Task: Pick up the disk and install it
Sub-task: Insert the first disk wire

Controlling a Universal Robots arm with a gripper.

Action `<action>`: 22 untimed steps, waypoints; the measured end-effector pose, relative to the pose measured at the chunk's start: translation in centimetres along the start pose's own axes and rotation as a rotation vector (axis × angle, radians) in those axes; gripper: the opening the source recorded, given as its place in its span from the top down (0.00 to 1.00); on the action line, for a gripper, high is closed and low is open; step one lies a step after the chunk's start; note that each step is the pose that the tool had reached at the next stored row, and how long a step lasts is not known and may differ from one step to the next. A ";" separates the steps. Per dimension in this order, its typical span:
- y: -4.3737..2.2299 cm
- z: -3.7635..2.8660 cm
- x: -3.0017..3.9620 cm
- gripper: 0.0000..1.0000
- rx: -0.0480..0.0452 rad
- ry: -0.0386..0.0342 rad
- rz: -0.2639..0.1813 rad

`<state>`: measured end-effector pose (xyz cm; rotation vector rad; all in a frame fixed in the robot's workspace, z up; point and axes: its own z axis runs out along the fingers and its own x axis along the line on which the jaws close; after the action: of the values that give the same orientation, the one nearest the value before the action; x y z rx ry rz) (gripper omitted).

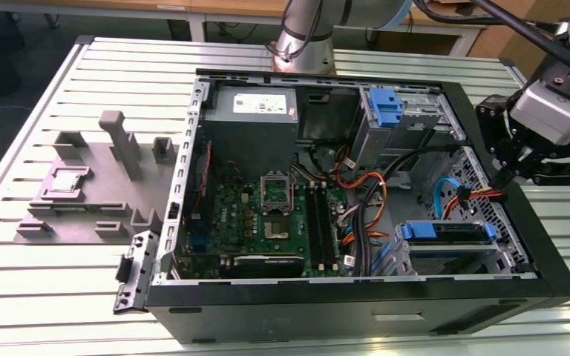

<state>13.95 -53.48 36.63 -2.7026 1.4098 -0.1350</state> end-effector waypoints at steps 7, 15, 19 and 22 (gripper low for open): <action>0.02 0.10 0.00 0.88 0.0059 -0.0104 -0.111; -0.34 0.31 0.13 0.81 -0.0211 0.0214 -0.141; -0.49 0.45 0.23 0.75 -0.0229 0.0234 -0.158; -0.51 0.54 0.24 0.75 -0.0205 0.0199 -0.193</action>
<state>14.55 -53.37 36.17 -2.8572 1.1586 -0.1618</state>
